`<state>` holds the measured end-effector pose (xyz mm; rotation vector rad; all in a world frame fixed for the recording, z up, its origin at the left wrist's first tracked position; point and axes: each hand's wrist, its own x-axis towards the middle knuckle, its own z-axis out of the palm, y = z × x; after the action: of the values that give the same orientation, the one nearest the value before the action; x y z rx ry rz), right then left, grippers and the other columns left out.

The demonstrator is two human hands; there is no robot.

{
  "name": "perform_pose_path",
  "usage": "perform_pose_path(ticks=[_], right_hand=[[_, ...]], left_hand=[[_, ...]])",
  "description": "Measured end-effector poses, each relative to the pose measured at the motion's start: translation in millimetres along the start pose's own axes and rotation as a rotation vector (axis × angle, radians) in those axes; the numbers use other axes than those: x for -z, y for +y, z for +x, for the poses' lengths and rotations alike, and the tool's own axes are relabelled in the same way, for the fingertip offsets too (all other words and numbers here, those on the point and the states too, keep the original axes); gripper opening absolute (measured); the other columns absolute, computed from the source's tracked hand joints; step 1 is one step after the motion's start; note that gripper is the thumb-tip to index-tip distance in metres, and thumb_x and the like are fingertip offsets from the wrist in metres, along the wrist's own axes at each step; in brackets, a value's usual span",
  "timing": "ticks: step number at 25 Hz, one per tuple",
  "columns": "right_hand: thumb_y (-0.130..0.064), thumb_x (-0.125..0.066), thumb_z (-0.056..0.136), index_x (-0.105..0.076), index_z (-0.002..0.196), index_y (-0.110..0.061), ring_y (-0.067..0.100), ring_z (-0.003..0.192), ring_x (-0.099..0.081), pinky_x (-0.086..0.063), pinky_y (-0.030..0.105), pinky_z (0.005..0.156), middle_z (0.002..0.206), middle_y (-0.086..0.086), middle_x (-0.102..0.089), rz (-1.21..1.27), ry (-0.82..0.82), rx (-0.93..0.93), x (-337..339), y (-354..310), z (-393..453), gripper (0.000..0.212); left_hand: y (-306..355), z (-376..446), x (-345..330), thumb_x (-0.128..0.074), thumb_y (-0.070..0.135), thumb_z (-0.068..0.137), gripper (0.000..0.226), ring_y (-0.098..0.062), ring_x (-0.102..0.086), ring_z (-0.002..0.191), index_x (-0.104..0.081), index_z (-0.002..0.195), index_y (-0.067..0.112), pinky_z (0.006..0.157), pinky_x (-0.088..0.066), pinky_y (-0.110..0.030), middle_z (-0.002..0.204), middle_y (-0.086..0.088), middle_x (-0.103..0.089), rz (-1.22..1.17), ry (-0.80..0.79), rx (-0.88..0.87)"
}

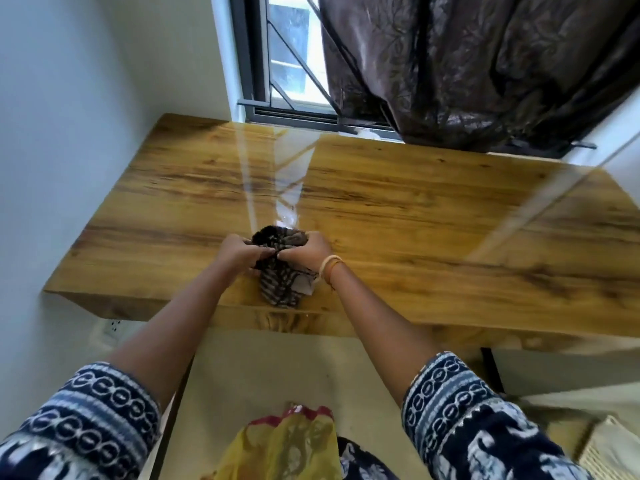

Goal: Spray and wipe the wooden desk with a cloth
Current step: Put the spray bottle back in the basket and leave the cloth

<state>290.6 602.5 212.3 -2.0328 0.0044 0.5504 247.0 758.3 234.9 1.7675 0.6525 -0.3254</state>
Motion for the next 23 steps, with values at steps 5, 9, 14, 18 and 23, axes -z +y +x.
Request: perform_pose_path(ticks=[5,9,14,18,23], right_hand=[[-0.019,-0.084,0.069,-0.064,0.122,-0.002,0.032,0.101,-0.068,-0.057,0.042,0.087,0.117,0.021,-0.069,0.611,0.112,-0.137,40,46,-60,0.060],[-0.021,-0.082,0.066,-0.062,0.124,0.003,0.042,0.106,-0.065,-0.051,0.055,0.096,0.120,0.029,-0.065,0.834,0.167,-0.211,56,92,-118,0.066],[-0.024,-0.082,0.065,-0.060,0.129,0.000,0.041,0.118,-0.060,-0.044,0.057,0.105,0.124,0.025,-0.064,0.891,0.219,-0.269,96,160,-192,0.072],[-0.024,-0.076,0.084,-0.062,0.125,-0.014,0.035,0.114,-0.063,-0.047,0.052,0.103,0.122,0.016,-0.067,0.774,0.285,-0.256,143,209,-265,0.045],[-0.018,-0.062,0.096,-0.057,0.127,-0.013,0.035,0.114,-0.063,-0.047,0.051,0.103,0.125,0.018,-0.065,0.789,0.353,-0.291,201,278,-355,0.032]], left_hand=[[6,-51,-44,-0.084,0.034,0.073,0.060,-0.027,-0.063,0.108,-0.061,0.120,0.005,0.095,-0.054,-0.046,0.116,-0.012,-0.065,-0.100,-0.208,-0.051],[-1,-92,-96,-0.085,0.031,0.072,0.060,-0.030,-0.065,0.105,-0.055,0.121,0.015,0.091,-0.055,-0.053,0.119,-0.013,-0.064,-0.172,-0.412,-0.031],[-7,-140,-182,-0.086,0.024,0.072,0.066,-0.029,-0.061,0.109,-0.052,0.127,0.010,0.096,-0.052,-0.047,0.119,-0.008,-0.062,0.004,-0.449,-0.117],[-15,-176,-260,-0.090,0.029,0.065,0.063,-0.028,-0.067,0.099,-0.063,0.118,0.008,0.087,-0.056,-0.041,0.115,-0.010,-0.068,0.116,-0.614,-0.100],[-38,-220,-377,-0.091,0.037,0.035,0.094,-0.032,-0.071,0.093,-0.060,0.119,0.008,0.085,-0.057,-0.052,0.107,-0.015,-0.072,0.279,-0.825,-0.020]])
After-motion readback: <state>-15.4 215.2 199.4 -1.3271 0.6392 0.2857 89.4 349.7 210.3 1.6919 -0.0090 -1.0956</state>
